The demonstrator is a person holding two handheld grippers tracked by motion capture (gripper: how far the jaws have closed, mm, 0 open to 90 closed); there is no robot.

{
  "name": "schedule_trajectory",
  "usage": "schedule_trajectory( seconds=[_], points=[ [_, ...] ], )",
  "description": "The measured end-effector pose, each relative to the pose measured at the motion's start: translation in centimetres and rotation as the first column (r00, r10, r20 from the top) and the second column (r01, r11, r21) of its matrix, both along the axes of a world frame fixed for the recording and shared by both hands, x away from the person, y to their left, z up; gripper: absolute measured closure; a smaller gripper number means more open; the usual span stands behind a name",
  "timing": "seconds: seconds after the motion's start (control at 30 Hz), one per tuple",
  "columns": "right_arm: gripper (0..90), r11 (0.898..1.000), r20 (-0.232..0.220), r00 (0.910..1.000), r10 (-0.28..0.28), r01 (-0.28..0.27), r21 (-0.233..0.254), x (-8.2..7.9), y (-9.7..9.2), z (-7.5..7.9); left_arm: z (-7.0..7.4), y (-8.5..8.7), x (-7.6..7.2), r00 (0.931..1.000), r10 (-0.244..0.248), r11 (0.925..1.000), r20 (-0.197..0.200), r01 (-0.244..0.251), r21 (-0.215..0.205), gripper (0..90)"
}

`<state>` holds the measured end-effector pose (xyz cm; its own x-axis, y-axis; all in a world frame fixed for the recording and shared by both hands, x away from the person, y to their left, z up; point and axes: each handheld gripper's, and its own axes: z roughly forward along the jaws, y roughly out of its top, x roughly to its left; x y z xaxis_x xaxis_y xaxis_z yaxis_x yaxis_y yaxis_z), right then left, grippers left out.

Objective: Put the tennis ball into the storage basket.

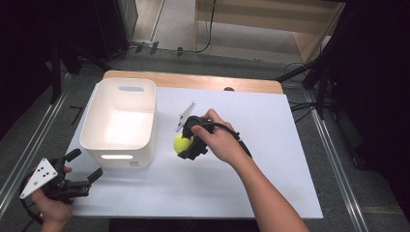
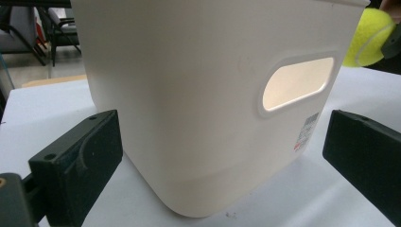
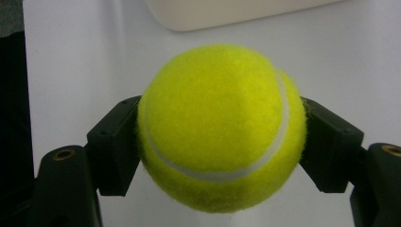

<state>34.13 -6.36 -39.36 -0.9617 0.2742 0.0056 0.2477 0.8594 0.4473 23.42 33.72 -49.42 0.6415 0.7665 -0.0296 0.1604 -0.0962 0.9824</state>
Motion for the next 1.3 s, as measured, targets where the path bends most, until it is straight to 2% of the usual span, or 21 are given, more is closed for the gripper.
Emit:
schedule_trajectory(
  seconds=[0.93,1.3],
  points=[
    [23.3,0.999,0.027,0.9992,0.029,-0.03,0.018,1.5,1.8,3.5,0.0,0.1,0.0,1.0,-0.001,1.0,-0.001,0.001,-0.002,0.0],
    [23.3,0.999,0.024,0.9988,0.042,-0.043,0.014,2.0,2.8,4.3,0.0,0.1,0.0,1.0,-0.004,1.0,-0.001,0.004,-0.004,0.0]
  ],
)
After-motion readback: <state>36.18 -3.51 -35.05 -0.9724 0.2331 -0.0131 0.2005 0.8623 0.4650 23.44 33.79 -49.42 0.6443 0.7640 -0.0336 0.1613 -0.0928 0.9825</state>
